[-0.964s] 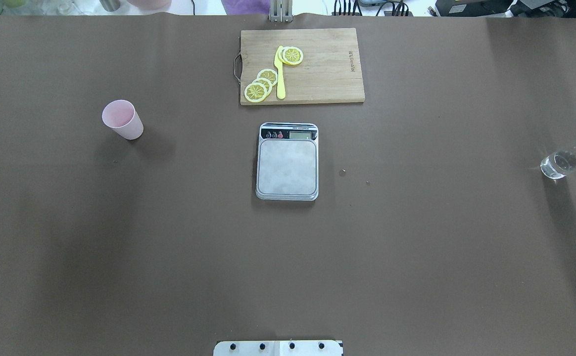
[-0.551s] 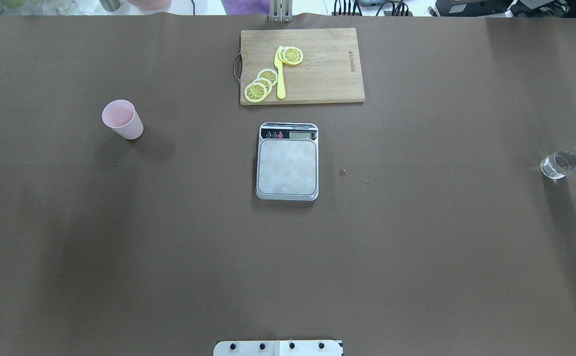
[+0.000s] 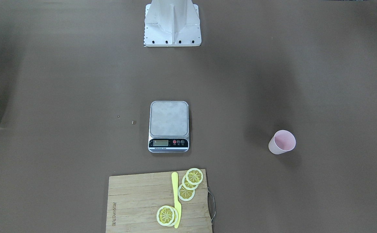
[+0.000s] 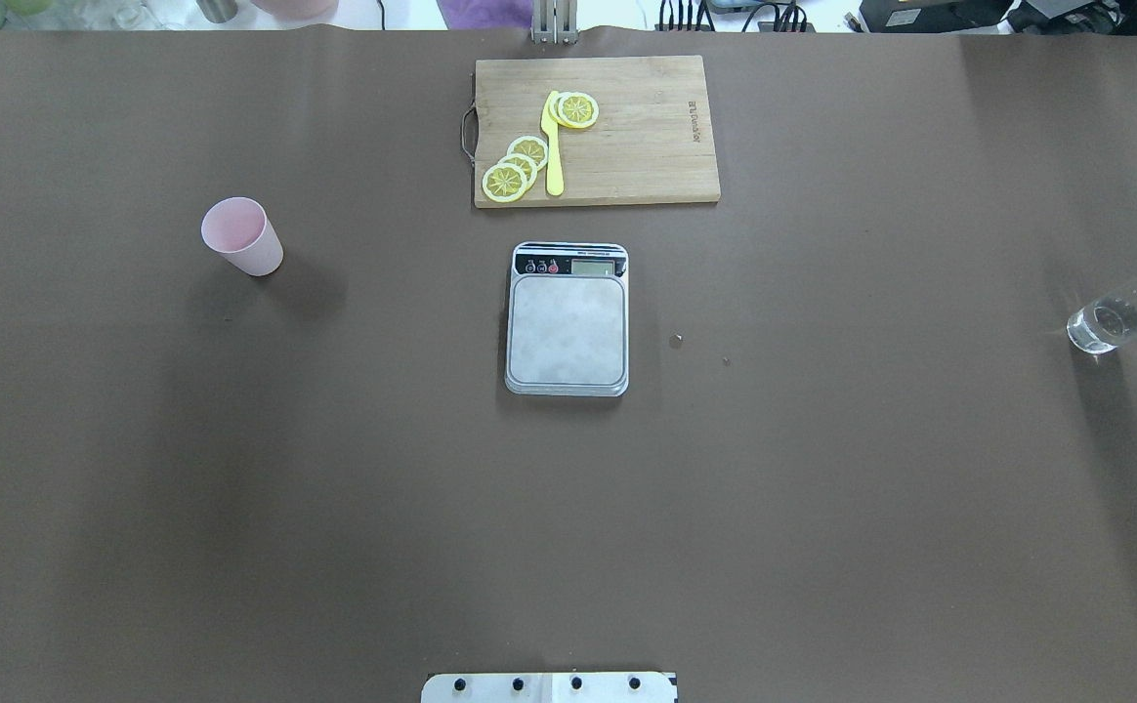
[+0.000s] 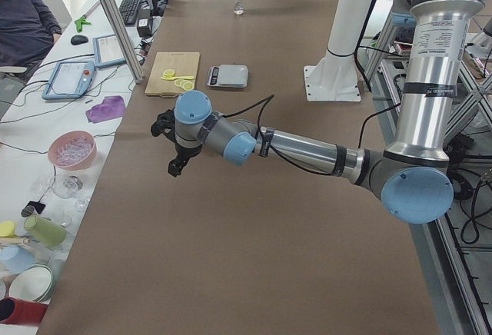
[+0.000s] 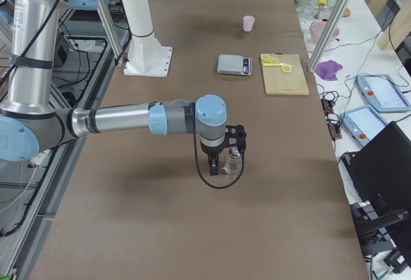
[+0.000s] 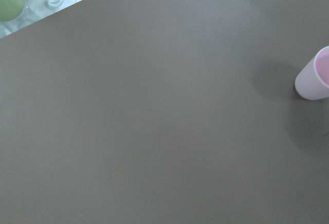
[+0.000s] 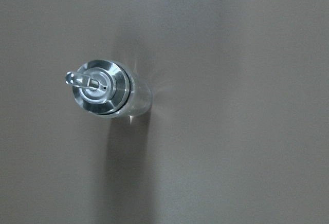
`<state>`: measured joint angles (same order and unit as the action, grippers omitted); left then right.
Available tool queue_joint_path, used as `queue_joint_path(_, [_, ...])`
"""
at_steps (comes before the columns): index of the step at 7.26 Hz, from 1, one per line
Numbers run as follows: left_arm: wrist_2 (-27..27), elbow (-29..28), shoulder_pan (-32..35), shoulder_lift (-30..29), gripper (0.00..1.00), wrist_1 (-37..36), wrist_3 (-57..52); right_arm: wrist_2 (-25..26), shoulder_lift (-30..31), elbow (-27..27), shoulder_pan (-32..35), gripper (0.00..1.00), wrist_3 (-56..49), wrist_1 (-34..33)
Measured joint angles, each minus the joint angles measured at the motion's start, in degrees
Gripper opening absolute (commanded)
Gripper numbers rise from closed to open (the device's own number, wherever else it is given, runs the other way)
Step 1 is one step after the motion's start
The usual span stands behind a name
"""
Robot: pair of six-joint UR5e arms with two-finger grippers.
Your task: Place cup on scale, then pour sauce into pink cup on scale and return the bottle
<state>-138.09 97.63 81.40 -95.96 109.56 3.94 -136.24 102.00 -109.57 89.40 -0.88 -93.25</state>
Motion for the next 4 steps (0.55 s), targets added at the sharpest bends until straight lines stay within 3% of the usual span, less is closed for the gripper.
queue_joint_path(2, [0.8,-0.4,-5.4,-3.6,0.97,0.2,11.1,0.3,0.9,0.0,0.0,0.98,0.2,0.0])
queue_joint_path(4, [5.2,-1.8,-12.1,-8.4,0.93,0.3,20.7,0.4,1.5,0.1,0.0,0.98,0.6,0.0])
